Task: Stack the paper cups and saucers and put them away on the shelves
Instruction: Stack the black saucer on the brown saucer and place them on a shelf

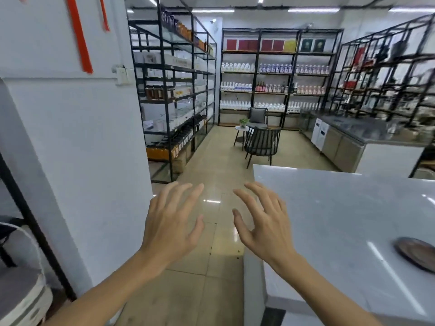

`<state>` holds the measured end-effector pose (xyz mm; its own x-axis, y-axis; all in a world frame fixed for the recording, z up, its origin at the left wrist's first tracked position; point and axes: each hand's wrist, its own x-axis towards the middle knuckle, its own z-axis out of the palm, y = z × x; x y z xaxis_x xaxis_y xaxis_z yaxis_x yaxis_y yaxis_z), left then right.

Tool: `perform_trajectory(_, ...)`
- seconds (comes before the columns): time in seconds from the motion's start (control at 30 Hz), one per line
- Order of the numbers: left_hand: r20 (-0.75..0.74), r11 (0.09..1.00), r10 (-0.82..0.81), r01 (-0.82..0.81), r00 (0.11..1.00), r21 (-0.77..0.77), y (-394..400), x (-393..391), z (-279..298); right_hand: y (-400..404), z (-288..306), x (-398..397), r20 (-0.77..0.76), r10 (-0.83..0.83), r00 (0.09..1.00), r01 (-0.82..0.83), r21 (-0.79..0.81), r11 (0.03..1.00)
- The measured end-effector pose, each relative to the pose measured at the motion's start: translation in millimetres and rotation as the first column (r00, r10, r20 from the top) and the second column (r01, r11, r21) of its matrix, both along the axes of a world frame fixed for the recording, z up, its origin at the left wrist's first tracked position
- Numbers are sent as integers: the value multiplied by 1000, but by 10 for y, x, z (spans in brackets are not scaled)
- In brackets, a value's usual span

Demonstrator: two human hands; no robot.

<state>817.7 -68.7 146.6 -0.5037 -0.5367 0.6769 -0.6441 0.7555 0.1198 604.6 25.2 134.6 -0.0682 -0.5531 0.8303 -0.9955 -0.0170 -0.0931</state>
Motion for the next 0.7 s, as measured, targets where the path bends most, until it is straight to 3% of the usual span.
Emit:
perform_trajectory(0.33,21,954,-298,296,954,50,576,-1378,-221,1095,-329,-1108,115,-291,950,289,34,957)
perform_trajectory(0.7,18,884,-437,426,899,192,1283,-3435,-577,2197,-563,-2762,191,-446,874,422,155,893)
